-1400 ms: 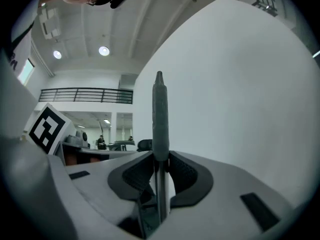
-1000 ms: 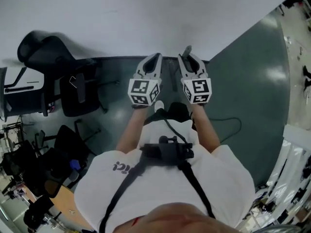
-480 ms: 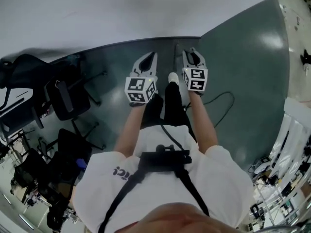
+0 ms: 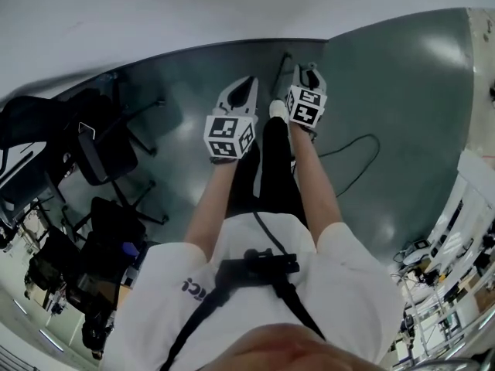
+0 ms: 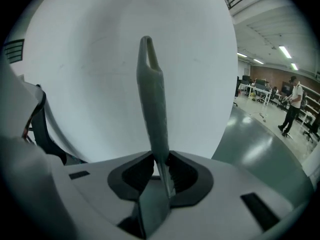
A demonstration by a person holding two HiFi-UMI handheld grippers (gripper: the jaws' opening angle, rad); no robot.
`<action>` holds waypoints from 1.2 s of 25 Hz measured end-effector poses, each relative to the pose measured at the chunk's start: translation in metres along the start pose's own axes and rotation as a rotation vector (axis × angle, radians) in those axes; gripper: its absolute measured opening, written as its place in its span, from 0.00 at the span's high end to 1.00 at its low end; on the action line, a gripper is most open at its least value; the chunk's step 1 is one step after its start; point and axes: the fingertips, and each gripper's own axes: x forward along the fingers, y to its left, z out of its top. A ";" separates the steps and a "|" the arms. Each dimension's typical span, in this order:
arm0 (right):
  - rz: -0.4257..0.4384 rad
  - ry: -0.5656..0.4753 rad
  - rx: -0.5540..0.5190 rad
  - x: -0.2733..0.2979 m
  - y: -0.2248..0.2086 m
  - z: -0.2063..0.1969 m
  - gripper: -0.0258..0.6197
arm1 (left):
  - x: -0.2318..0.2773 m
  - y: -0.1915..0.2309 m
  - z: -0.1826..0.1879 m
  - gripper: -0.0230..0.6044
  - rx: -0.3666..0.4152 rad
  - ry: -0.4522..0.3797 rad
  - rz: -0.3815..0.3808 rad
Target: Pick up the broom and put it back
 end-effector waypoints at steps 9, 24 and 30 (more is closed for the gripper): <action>0.039 -0.040 -0.069 0.078 0.034 0.027 0.80 | 0.037 0.024 -0.003 0.95 -0.009 0.003 0.022; 0.092 -0.014 -0.126 0.158 0.071 0.060 0.80 | 0.041 0.052 -0.016 0.95 -0.062 0.004 0.039; 0.096 0.022 -0.139 0.163 0.075 0.051 0.80 | 0.038 0.058 -0.022 0.94 -0.077 0.006 0.037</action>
